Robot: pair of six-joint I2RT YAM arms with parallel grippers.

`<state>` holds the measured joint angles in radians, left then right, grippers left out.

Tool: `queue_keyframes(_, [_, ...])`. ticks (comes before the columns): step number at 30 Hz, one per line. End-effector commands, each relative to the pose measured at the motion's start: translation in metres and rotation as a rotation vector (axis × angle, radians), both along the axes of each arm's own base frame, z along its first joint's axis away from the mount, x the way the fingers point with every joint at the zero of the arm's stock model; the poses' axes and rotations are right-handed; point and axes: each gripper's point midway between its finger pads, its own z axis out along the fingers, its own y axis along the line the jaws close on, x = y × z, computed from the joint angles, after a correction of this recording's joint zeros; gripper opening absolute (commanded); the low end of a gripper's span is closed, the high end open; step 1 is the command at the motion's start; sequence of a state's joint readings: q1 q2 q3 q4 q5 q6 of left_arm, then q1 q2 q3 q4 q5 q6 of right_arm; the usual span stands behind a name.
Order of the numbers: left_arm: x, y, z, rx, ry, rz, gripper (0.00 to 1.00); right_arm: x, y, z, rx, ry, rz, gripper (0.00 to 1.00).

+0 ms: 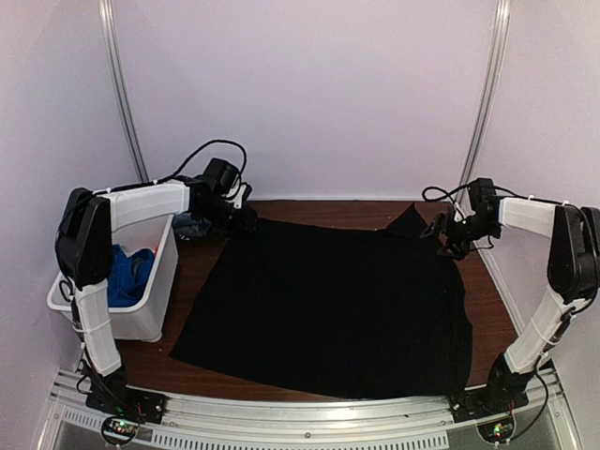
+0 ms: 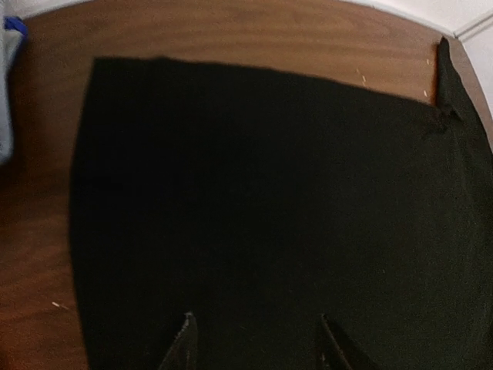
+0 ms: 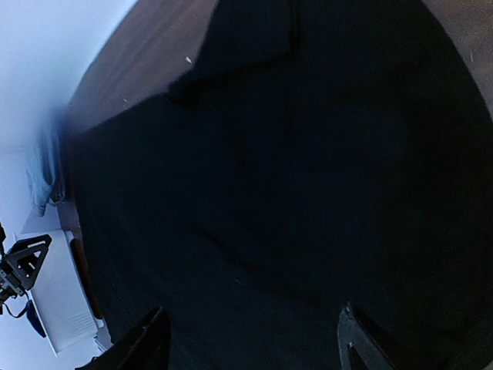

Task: Fold and stack the mixed laundry pile
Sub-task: Flatten out the crumpled T-shirt at the center of the board, then adjust the flattened T-shirt at the center of the board.

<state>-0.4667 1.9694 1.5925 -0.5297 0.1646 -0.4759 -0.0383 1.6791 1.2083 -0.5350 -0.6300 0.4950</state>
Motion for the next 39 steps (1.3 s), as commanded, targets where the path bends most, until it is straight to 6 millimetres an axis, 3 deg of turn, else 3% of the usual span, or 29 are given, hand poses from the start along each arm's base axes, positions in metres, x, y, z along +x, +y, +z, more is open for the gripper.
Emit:
queue_keyframes(1, [-0.047, -0.025, -0.028, 0.017, 0.094, -0.107, 0.49, -0.027, -0.001, -0.022, -0.026, 0.055, -0.018, 0.74])
queue_keyframes(6, [-0.064, -0.014, -0.066, 0.070, 0.177, -0.062, 0.42, -0.024, -0.017, -0.058, -0.092, 0.124, -0.067, 0.74])
queue_keyframes(13, [-0.050, -0.011, -0.095, 0.132, 0.210, -0.010, 0.36, 0.019, -0.040, -0.097, -0.144, 0.182, -0.096, 0.73])
queue_keyframes(20, [-0.011, -0.020, -0.124, 0.129, 0.236, 0.039, 0.35, 0.089, -0.058, -0.118, -0.177, 0.186, -0.111, 0.72])
queue_keyframes(24, [0.025, -0.020, -0.139, 0.121, 0.232, 0.072, 0.35, 0.153, -0.071, -0.124, -0.187, 0.128, -0.136, 0.71])
queue_keyframes(26, [0.054, -0.017, -0.139, 0.109, 0.201, 0.103, 0.37, 0.183, -0.074, -0.123, -0.153, 0.089, -0.145, 0.71])
queue_keyframes(28, [0.079, -0.013, -0.127, 0.081, 0.156, 0.127, 0.40, 0.211, -0.069, -0.104, -0.087, 0.018, -0.130, 0.72])
queue_keyframes(29, [0.090, -0.014, -0.115, 0.051, 0.131, 0.124, 0.41, 0.223, -0.064, -0.080, -0.050, -0.039, -0.115, 0.72])
queue_keyframes(32, [0.102, -0.030, -0.063, -0.020, 0.037, 0.042, 0.48, 0.224, -0.054, -0.011, -0.006, -0.169, -0.084, 0.72])
queue_keyframes(35, [0.087, -0.039, -0.019, -0.019, -0.033, -0.037, 0.54, 0.193, -0.046, 0.046, 0.009, -0.235, -0.066, 0.74])
queue_keyframes(37, [0.061, -0.039, -0.011, -0.005, -0.032, -0.081, 0.56, 0.161, -0.036, 0.071, 0.009, -0.256, -0.053, 0.75])
queue_keyframes(39, [0.032, -0.035, -0.005, 0.014, -0.025, -0.100, 0.56, 0.123, -0.025, 0.080, 0.010, -0.242, -0.034, 0.75])
